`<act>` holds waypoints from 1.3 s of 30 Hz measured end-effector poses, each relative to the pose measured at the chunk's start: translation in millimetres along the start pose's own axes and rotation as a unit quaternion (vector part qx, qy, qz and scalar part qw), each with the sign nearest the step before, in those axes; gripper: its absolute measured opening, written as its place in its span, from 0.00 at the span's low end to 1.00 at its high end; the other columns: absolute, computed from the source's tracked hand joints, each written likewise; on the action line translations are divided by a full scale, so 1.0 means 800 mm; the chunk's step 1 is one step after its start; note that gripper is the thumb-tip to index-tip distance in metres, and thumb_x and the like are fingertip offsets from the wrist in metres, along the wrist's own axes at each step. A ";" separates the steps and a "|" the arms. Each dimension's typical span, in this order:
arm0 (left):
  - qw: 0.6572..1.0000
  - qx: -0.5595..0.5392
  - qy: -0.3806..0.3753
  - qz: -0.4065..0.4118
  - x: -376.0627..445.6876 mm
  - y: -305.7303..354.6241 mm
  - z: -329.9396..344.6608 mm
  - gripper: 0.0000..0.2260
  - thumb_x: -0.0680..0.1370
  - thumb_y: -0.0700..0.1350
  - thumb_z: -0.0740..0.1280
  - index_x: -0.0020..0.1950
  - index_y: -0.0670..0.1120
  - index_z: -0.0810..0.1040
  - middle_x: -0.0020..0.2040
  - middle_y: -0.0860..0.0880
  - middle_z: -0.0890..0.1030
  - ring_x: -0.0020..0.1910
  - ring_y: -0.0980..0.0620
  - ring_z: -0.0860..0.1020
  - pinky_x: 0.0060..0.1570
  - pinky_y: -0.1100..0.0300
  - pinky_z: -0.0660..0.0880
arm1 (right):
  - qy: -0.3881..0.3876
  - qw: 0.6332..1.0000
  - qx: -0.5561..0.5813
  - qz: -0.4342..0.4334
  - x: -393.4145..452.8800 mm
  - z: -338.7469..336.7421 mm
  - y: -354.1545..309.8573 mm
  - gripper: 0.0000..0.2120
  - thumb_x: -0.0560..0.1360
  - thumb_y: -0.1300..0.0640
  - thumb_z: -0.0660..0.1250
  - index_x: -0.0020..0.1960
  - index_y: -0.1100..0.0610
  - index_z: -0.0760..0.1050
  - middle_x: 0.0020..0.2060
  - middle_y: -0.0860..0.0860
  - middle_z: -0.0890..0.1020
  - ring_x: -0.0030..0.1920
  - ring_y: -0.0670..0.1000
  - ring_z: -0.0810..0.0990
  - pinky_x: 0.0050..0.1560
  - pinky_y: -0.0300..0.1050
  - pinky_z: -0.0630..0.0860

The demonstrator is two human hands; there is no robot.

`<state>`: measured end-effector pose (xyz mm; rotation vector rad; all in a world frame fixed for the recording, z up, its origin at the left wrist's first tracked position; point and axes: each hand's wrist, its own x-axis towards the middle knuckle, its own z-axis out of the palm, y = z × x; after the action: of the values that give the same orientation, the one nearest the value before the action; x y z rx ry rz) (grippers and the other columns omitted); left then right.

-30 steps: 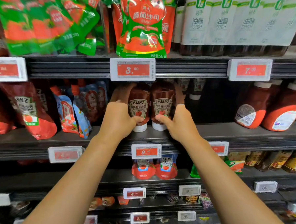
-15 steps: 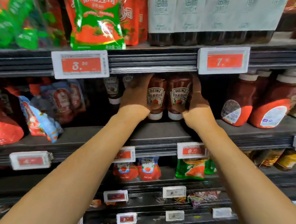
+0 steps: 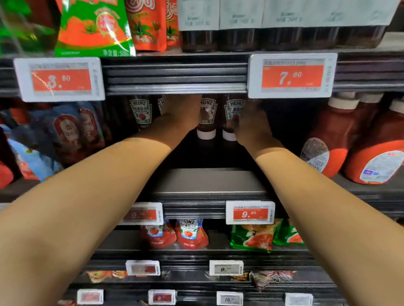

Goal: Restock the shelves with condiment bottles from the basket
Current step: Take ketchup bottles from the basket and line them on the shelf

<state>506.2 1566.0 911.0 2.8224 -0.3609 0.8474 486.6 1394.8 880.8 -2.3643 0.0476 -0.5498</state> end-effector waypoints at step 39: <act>0.899 -0.282 0.093 -0.320 -0.060 -0.095 0.034 0.55 0.66 0.56 0.81 0.80 0.38 0.52 0.77 0.38 0.64 0.76 0.40 0.64 0.73 0.55 0.61 | 0.014 0.999 0.037 -0.033 0.002 0.041 0.015 0.30 0.77 0.50 0.72 0.74 0.60 0.68 0.70 0.59 0.75 0.72 0.59 0.72 0.72 0.51 0.69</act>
<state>502.4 1641.0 854.9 2.0790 0.3029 0.6989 502.2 1405.9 851.9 -2.2934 -0.0364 -0.6071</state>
